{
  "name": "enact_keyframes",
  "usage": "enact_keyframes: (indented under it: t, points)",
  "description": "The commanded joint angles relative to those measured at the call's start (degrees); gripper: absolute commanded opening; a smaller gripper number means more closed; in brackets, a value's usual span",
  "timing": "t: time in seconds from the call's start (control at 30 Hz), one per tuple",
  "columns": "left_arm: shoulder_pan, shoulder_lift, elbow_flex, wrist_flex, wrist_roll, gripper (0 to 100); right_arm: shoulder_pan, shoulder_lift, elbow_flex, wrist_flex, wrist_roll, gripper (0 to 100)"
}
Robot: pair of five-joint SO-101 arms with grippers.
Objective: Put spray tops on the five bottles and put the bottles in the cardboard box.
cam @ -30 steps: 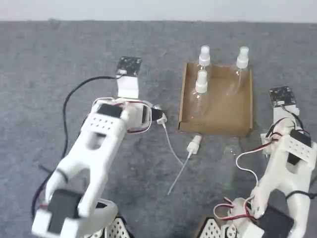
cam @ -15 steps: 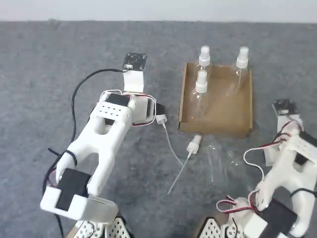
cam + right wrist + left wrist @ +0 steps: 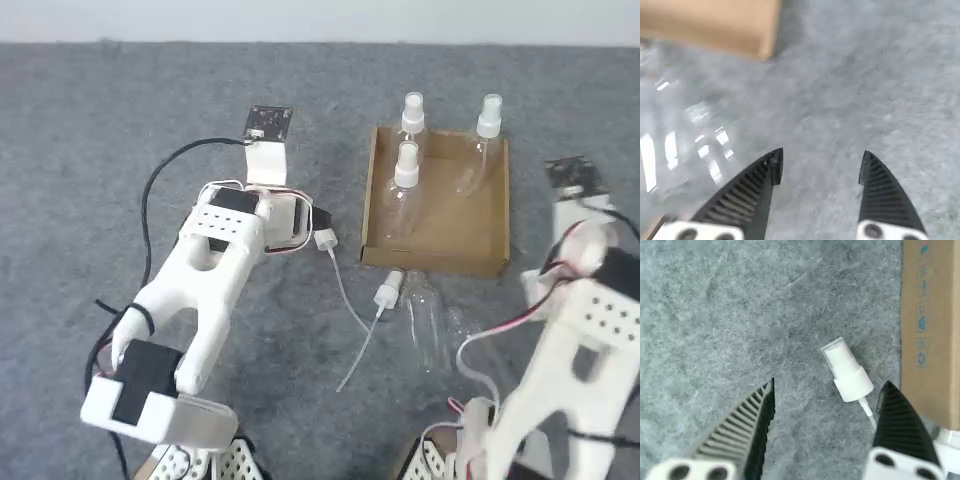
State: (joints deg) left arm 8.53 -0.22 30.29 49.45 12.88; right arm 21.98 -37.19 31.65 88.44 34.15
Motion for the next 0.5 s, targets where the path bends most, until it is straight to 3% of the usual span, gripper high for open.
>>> enact_keyframes:
  t: [0.0, 0.13, 0.47]
  points:
    - [-0.18, -1.05, -2.77, -1.32, 0.44, 30, -9.71, -5.14, 5.36, 3.12, 0.0, 21.3]
    - [-0.26, -1.05, -2.42, -1.14, 0.44, 30, -17.1, -6.64, 13.01, 2.42, -2.73, 21.4]
    - [-2.99, -1.05, -2.77, -1.41, 0.35, 30, -17.54, -6.2, 25.67, -6.81, -2.73, 21.4]
